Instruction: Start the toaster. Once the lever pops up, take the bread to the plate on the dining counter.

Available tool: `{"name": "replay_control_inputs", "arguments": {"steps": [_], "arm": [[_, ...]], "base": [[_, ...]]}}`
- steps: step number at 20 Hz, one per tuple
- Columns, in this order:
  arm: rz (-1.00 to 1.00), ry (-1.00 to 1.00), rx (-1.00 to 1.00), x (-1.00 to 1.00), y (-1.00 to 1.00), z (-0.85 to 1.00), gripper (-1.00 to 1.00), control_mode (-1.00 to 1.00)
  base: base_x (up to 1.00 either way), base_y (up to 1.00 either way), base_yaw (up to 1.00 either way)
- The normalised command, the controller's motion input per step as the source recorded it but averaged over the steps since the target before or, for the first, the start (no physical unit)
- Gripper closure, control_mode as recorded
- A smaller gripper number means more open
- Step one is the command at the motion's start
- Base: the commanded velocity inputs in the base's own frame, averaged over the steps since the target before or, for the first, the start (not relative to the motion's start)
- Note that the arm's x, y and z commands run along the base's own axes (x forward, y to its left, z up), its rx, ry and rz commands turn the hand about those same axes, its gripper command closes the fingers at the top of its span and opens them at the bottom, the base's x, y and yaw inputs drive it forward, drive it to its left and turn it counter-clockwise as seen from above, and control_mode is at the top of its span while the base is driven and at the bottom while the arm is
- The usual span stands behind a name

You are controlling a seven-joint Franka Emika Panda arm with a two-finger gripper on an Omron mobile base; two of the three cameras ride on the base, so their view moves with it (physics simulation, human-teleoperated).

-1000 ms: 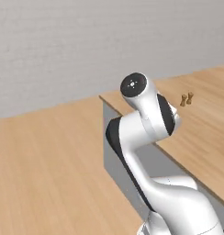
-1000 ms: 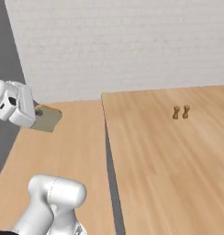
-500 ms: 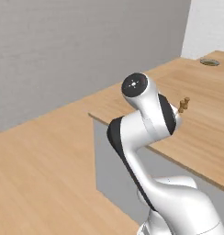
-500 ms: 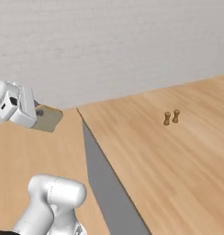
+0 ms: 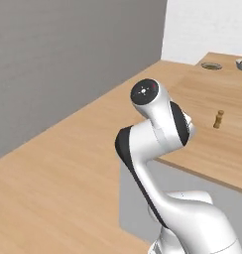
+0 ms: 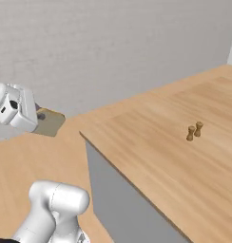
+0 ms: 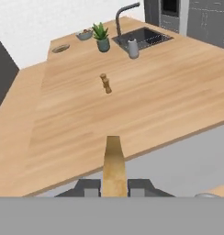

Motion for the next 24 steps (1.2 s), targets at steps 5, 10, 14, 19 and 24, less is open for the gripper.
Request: {"name": "replay_control_inputs", "arguments": {"steps": [5, 10, 14, 19, 24], "arm": [[0.0, 0.0, 0.0, 0.0, 0.0, 0.0, 1.0, 1.0], [0.0, 0.0, 0.0, 0.0, 0.0, 0.0, 1.0, 1.0], [0.0, 0.0, 0.0, 0.0, 0.0, 0.0, 1.0, 1.0], [0.0, 0.0, 0.0, 0.0, 0.0, 0.0, 1.0, 1.0], [0.0, 0.0, 0.0, 0.0, 0.0, 0.0, 1.0, 1.0]], "base": [[0.64, 1.0, -0.39], [0.56, 1.0, -0.37], [0.51, 1.0, -0.36], [0.67, 1.0, -0.38], [1.0, 0.91, -0.46]]}}
